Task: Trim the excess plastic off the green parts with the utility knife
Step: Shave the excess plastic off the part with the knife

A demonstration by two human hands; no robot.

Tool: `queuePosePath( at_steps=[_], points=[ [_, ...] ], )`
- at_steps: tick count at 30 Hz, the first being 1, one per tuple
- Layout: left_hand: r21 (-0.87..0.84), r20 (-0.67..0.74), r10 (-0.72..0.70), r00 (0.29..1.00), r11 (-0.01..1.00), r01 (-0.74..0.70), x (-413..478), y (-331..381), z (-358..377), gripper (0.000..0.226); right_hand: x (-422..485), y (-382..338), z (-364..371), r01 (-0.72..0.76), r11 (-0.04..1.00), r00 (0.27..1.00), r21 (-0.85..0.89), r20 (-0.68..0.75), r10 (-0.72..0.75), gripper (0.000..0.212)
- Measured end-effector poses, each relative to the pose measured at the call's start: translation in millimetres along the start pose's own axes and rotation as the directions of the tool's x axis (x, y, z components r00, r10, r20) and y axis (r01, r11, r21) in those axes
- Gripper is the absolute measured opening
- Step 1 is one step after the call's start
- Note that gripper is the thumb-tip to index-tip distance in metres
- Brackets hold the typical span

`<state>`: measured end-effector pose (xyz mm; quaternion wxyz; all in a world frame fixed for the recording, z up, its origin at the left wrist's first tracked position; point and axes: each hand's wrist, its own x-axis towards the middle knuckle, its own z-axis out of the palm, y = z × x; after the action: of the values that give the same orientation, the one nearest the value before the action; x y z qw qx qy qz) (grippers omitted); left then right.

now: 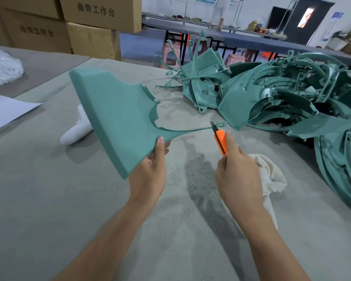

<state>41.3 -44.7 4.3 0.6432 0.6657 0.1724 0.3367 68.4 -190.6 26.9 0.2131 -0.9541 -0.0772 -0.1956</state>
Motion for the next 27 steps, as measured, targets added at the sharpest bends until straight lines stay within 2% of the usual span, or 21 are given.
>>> queuePosePath(
  at_steps=[5, 9, 19, 27],
  points=[
    [-0.009, 0.005, 0.006, 1.0, 1.0, -0.006, -2, 5, 1, 0.037, -3, -2, -2, -0.019, 0.998, 0.998, -0.057, -0.062, 0.016, 0.062],
    [-0.002, 0.013, 0.007, 1.0, 1.0, -0.007, -2, 6, 0, 0.03, -6, -8, -1, -0.026, 0.992, 1.0, -0.127, -0.016, 0.024, 0.065],
    [0.031, 0.002, 0.018, 1.0, 0.999, -0.018, 1, -3, 1, 0.028, -32, -46, 0, 0.206, 0.958, 0.964, 0.202, 0.129, -0.234, 0.063],
    [0.003, 0.062, -0.001, 0.998, 1.0, 0.001, 0, -4, 3, 0.022, -26, -48, -8, 0.225, 0.9, 0.939, 0.374, 0.165, -0.303, 0.059]
  ],
)
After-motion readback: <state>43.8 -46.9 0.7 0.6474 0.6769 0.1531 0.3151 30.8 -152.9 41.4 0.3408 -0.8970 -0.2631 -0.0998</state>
